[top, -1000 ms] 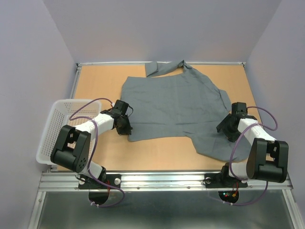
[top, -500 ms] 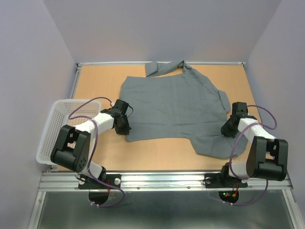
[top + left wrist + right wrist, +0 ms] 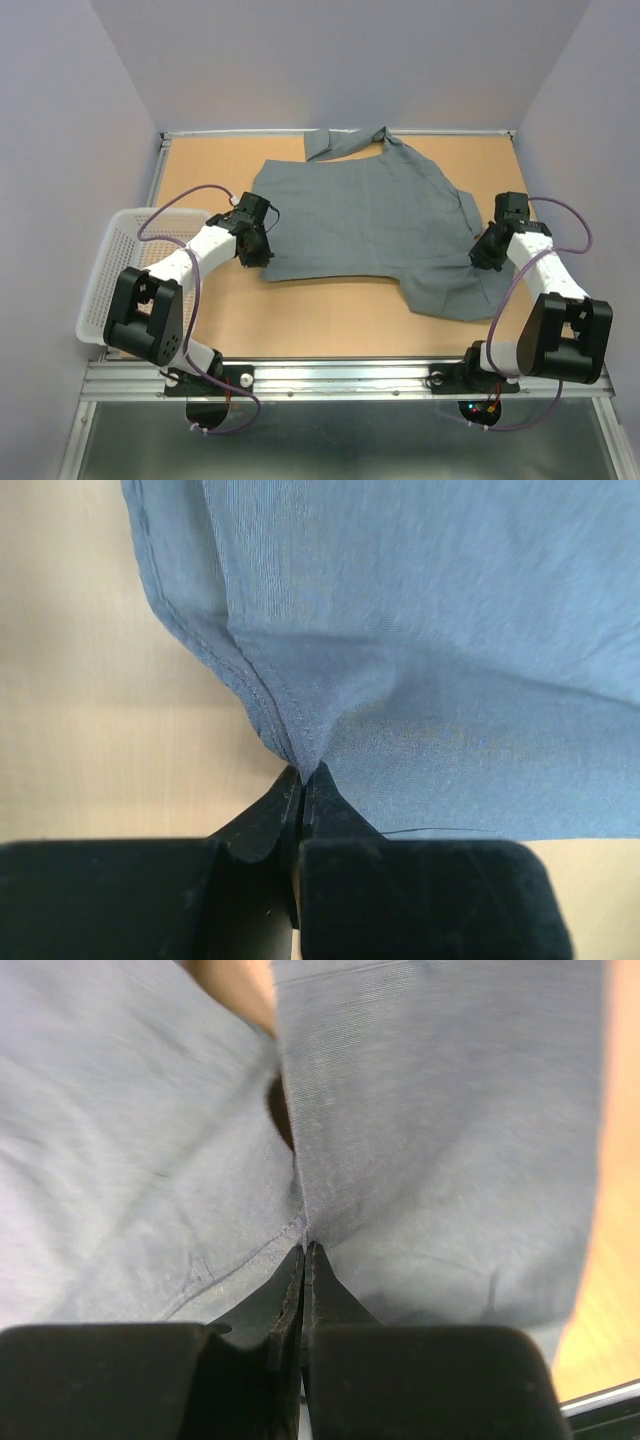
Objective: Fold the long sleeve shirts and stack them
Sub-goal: Fold the shirt
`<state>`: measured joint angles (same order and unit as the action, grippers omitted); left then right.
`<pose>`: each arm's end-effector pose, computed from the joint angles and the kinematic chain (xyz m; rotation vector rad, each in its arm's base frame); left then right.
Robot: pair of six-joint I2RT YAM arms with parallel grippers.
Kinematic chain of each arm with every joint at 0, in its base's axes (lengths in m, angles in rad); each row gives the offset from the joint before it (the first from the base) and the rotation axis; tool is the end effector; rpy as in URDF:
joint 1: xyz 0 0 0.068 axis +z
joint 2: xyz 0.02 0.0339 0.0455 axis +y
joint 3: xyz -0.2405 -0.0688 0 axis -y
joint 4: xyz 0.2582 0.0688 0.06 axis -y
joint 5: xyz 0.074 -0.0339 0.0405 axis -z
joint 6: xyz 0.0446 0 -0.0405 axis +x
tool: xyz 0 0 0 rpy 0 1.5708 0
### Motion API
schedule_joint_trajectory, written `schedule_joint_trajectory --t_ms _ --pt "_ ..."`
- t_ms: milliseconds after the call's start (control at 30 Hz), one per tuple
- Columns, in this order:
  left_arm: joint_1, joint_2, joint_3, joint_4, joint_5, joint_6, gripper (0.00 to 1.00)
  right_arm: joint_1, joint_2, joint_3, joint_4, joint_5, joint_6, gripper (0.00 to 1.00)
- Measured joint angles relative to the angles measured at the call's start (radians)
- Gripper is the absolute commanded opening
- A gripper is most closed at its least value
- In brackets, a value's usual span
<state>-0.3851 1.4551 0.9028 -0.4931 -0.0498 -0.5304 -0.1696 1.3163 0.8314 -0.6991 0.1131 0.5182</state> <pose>0.2816 -0.1118 0.1655 -0.2090 2.6291 -0.2545 0.2559 -0.0489 0.1694 0.9527 2.5702 -0.0597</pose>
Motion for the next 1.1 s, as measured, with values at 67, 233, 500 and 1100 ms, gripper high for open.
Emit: schedule_joint_trajectory --t_ms 67,233,500,1100 --pt "0.002 0.0 0.025 -0.002 -0.008 0.003 0.05 0.0 0.001 0.054 -0.014 0.008 -0.011 0.01" --pt "0.022 0.005 0.069 0.002 -0.006 0.008 0.05 0.001 0.049 0.171 -0.037 0.006 -0.032 0.02" --pt "0.043 0.129 0.132 0.038 0.009 0.021 0.05 0.001 0.214 0.272 -0.042 -0.024 -0.058 0.04" --pt "0.067 0.145 0.132 0.055 0.026 0.025 0.33 0.001 0.338 0.337 -0.032 -0.095 -0.096 0.23"
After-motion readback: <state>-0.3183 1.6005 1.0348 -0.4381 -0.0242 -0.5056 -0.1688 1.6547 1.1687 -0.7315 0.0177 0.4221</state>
